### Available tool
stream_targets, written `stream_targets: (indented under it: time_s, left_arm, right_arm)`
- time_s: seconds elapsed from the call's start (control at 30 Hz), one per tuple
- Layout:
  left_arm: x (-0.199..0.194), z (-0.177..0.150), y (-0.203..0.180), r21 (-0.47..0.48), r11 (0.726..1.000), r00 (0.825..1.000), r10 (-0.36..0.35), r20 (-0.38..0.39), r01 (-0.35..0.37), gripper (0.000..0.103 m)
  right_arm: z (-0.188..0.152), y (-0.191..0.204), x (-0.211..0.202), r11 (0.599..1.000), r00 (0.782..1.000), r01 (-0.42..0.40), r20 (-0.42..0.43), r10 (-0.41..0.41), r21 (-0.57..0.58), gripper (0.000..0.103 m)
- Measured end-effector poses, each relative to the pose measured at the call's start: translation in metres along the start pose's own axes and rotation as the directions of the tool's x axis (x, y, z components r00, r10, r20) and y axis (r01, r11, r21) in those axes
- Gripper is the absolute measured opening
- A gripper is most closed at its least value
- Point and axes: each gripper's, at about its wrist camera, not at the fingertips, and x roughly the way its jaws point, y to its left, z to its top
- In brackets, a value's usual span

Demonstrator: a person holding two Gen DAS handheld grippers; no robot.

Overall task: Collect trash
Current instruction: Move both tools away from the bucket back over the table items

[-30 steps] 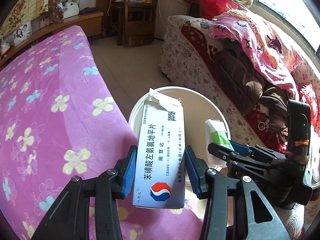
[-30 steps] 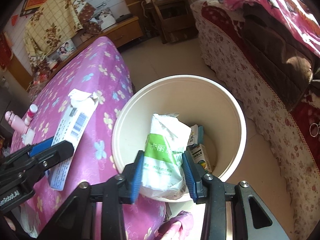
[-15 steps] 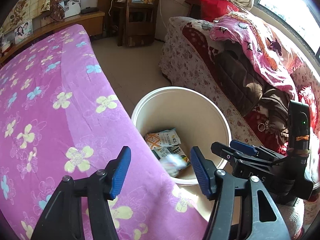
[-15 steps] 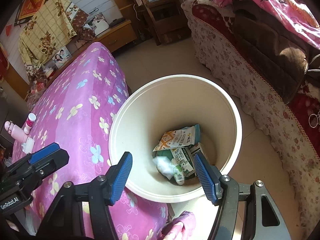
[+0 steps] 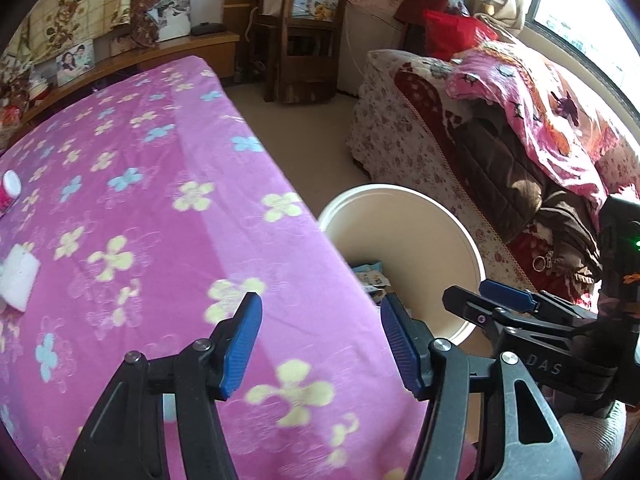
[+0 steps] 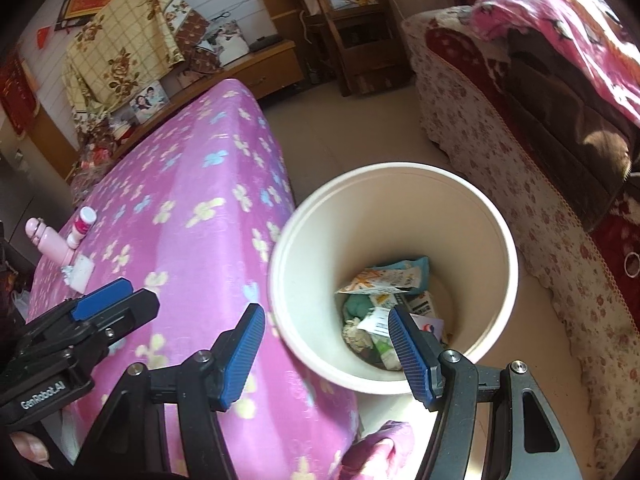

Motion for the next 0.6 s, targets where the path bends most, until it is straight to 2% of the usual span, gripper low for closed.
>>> stream_targets:
  time_s: [0.6]
  left_arm:
    - [-0.056, -0.024, 0.100, -0.122, 0.986, 0.991, 0.123, 0.058, -0.115, 0.063]
  right_arm:
    - [-0.003, 0.112, 0.003, 0.984, 0.997, -0.083, -0.016, 0.082, -0.159, 0.068]
